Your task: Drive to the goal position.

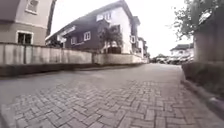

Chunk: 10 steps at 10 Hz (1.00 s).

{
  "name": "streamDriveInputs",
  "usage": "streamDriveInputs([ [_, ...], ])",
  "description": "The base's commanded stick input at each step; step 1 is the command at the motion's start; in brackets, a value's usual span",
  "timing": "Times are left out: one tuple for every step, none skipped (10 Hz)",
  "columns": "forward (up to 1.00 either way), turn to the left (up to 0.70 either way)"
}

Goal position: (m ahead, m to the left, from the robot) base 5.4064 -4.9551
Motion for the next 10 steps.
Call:
streamDriveInputs([
  [0.7, 0.0],
  [0.7, 0.0],
  [0.7, 0.0],
  [0.7, 0.0],
  [0.7, 0.0],
  [0.7, 0.0],
  [0.7, -0.07],
  [0.7, -0.28],
  [0.7, -0.35],
  [0.7, -0.35],
])
